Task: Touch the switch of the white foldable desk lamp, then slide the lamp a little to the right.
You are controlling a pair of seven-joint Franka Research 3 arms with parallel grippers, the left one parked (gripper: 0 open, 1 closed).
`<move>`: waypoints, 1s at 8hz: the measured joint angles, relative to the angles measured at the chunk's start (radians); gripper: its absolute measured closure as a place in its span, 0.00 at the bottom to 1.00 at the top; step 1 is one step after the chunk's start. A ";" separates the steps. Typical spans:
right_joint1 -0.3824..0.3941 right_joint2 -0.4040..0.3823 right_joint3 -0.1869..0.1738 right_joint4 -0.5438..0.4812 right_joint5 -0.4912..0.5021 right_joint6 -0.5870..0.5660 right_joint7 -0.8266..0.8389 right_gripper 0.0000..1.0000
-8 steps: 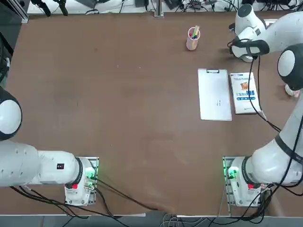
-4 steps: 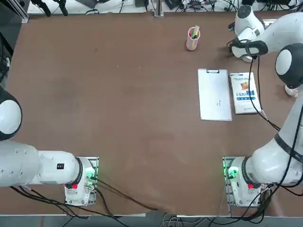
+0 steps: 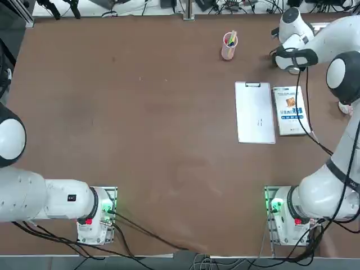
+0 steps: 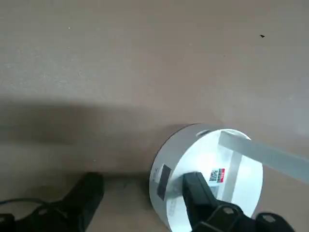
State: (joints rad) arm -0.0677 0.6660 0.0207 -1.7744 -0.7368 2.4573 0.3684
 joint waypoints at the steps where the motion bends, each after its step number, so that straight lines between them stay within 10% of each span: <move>1: 0.000 0.000 0.001 0.000 0.000 0.000 0.000 0.00; 8: 0.107 -0.057 0.013 0.179 -0.016 -0.340 -0.241 0.00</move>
State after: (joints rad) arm 0.0392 0.6094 0.0340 -1.5958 -0.7524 2.1172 0.1270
